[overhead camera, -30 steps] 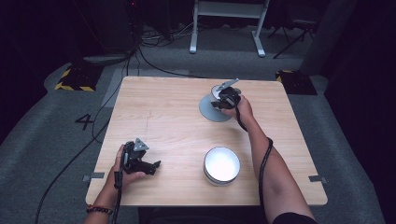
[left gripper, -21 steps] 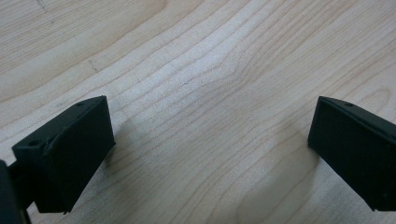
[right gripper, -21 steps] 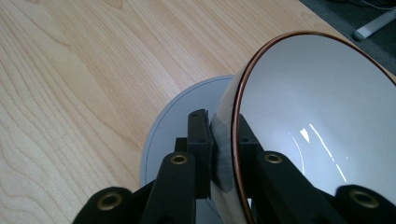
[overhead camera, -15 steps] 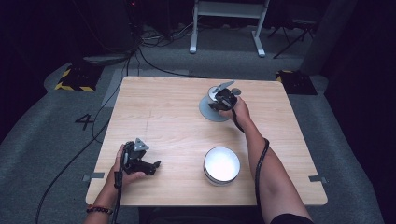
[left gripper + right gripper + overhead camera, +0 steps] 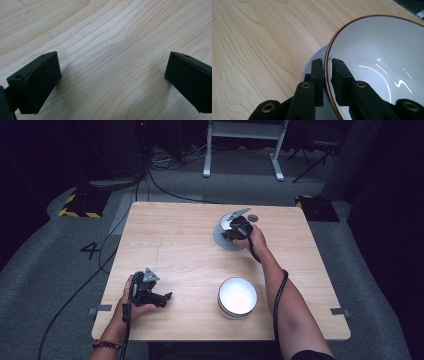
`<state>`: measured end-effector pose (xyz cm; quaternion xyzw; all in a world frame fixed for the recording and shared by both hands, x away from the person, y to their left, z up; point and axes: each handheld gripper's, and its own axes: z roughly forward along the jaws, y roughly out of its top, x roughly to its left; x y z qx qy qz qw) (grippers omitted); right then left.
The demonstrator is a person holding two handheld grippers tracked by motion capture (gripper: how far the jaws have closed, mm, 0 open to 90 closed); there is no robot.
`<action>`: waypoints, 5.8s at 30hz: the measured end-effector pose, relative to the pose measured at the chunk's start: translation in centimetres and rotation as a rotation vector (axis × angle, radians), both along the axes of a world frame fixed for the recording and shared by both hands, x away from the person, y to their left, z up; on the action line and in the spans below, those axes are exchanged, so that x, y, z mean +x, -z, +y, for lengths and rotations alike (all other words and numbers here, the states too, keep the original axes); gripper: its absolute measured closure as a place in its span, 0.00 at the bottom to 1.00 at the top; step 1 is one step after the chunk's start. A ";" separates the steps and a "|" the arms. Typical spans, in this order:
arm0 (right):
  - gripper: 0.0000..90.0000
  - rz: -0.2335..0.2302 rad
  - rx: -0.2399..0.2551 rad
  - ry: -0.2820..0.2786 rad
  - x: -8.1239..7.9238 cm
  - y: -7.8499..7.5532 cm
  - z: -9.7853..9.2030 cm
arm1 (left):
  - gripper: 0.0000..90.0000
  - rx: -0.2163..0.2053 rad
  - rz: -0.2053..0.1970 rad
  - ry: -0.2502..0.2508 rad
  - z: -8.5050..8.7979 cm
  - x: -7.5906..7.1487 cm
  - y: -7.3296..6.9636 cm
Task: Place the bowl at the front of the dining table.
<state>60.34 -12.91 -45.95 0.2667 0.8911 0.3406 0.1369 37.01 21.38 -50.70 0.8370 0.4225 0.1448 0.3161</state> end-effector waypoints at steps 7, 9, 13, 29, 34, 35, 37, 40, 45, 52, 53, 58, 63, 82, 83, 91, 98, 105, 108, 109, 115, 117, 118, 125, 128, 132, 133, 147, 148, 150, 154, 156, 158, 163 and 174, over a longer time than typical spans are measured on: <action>0.88 0.004 0.007 -0.004 0.0 0.0 -0.4 | 0.01 -0.001 0.001 0.000 0.0 0.0 0.0; 0.88 0.001 0.003 -0.003 -0.1 0.0 -0.4 | 0.01 0.008 -0.008 0.000 0.0 0.0 0.0; 0.86 0.007 0.002 -0.001 -0.1 0.1 -0.7 | 0.01 0.005 -0.006 0.001 0.0 0.0 0.0; 0.81 0.007 0.002 0.011 -0.6 0.1 -1.4 | 0.01 0.002 -0.004 0.001 0.0 0.0 0.0; 0.77 -0.002 -0.009 0.017 -0.7 -0.1 -1.7 | 0.01 -0.001 0.001 0.001 0.0 0.0 0.0; 0.77 -0.007 -0.012 0.017 -0.7 -0.2 -1.8 | 0.01 0.008 -0.008 0.000 0.0 0.0 0.0; 0.75 -0.003 -0.003 0.024 -0.8 -0.2 -1.7 | 0.01 0.007 -0.007 0.000 0.0 0.0 0.0; 0.74 -0.009 -0.008 0.024 -0.9 -0.3 -1.9 | 0.01 0.009 -0.009 0.000 0.1 0.0 0.0; 0.70 -0.017 -0.014 0.027 -1.0 -0.5 -2.0 | 0.01 -0.001 0.000 0.001 0.0 0.0 0.0; 0.65 -0.029 -0.018 0.032 -1.3 -1.0 -2.5 | 0.01 0.005 -0.006 0.001 0.0 0.0 0.0; 0.64 -0.023 -0.004 0.032 -1.4 -1.0 -2.6 | 0.01 -0.001 0.001 0.002 0.0 0.0 0.0; 0.61 -0.029 -0.017 0.035 -1.7 -1.4 -3.0 | 0.01 0.000 0.004 0.003 0.0 0.0 0.0; 0.55 -0.044 -0.025 0.040 -2.1 -1.8 -3.4 | 0.01 0.000 0.004 0.003 0.0 0.0 0.0; 0.36 -0.079 -0.045 0.040 -3.6 -2.8 -4.3 | 0.01 -0.001 0.002 0.002 0.0 0.0 0.0; 0.36 -0.080 -0.043 0.039 -3.7 -2.9 -4.4 | 0.01 0.000 0.005 0.003 0.0 0.0 0.0; 0.33 -0.083 -0.067 0.031 -4.5 -3.1 -4.6 | 0.01 -0.001 0.002 0.002 0.0 0.0 0.0; 0.30 -0.101 -0.081 0.036 -5.2 -3.3 -5.3 | 0.01 -0.001 0.002 0.002 0.0 0.0 0.0; 0.29 -0.107 -0.090 0.040 -5.6 -3.4 -5.6 | 0.01 -0.001 0.002 0.002 0.0 0.0 0.0; 0.28 -0.120 -0.095 0.028 -5.8 -3.4 -5.7 | 0.01 -0.002 0.003 0.002 0.0 0.0 0.0; 0.28 -0.120 -0.091 0.034 -5.8 -3.3 -5.7 | 0.01 -0.001 0.002 0.002 0.0 0.0 0.0; 0.26 -0.124 -0.099 0.038 -6.4 -3.4 -6.2 | 0.01 -0.002 0.003 0.002 0.0 0.0 0.0; 0.26 -0.124 -0.094 0.040 -6.5 -3.4 -6.3 | 0.01 0.000 0.004 0.003 0.0 0.0 0.0; 0.26 -0.126 -0.091 0.041 -6.6 -3.4 -6.4 | 0.01 0.000 0.004 0.003 0.0 0.0 0.0; 0.25 -0.134 -0.092 0.032 -7.2 -3.5 -6.7 | 0.01 0.000 0.005 0.003 0.0 0.0 0.0; 0.25 -0.136 -0.096 0.027 -7.5 -3.5 -7.0 | 0.01 -0.001 0.003 0.002 0.0 0.0 0.0; 0.25 -0.139 -0.100 0.024 -7.8 -3.5 -7.2 | 0.01 0.000 0.005 0.003 0.0 0.0 0.0; 0.25 -0.140 -0.100 0.023 -7.9 -3.5 -7.2 | 0.01 0.000 0.005 0.003 0.0 0.0 0.0; 0.25 -0.149 -0.112 -0.005 -9.6 -3.6 -8.1 | 0.01 0.000 0.005 0.003 0.0 0.0 0.0; 0.25 -0.149 -0.112 -0.005 -9.6 -3.6 -8.1 | 0.01 0.000 0.005 0.003 0.0 0.0 0.0; 0.25 -0.153 -0.114 -0.011 -9.8 -3.5 -8.3 | 0.01 0.000 0.005 0.003 0.0 0.0 0.0; 0.25 -0.155 -0.116 -0.010 -10.4 -3.5 -8.6 | 0.01 0.000 0.005 0.003 0.0 0.0 0.0; 0.25 -0.155 -0.116 -0.012 -10.6 -3.4 -8.8 | 0.01 0.000 0.004 0.003 0.0 0.0 0.0; 0.25 -0.156 -0.118 -0.013 -10.8 -3.4 -9.0 | 0.01 -0.001 0.002 0.002 0.0 0.0 0.0; 0.25 -0.155 -0.115 -0.016 -11.2 -3.4 -9.3 | 0.01 0.000 0.004 0.003 0.0 0.0 0.0; 0.25 -0.165 -0.115 -0.038 -12.6 -3.5 -9.9 | 0.01 0.000 0.004 0.003 0.0 0.0 0.0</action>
